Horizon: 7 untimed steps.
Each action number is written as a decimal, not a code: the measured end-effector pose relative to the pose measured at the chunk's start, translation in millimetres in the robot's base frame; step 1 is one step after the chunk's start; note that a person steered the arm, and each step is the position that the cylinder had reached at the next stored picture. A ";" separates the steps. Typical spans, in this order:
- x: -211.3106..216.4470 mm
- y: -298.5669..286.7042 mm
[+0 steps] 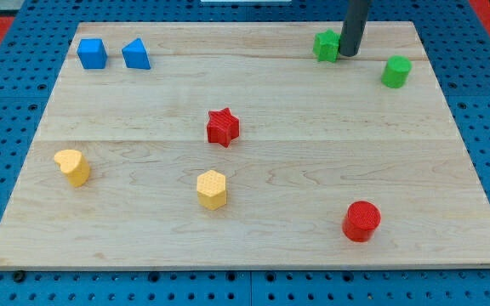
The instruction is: Push the green star upwards
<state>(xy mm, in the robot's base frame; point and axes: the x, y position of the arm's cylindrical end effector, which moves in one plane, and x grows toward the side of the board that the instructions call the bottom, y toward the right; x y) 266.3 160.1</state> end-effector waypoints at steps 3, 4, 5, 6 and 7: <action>23.8 -9.2; -5.2 -8.4; -16.2 -22.5; -31.5 25.0; -63.8 10.5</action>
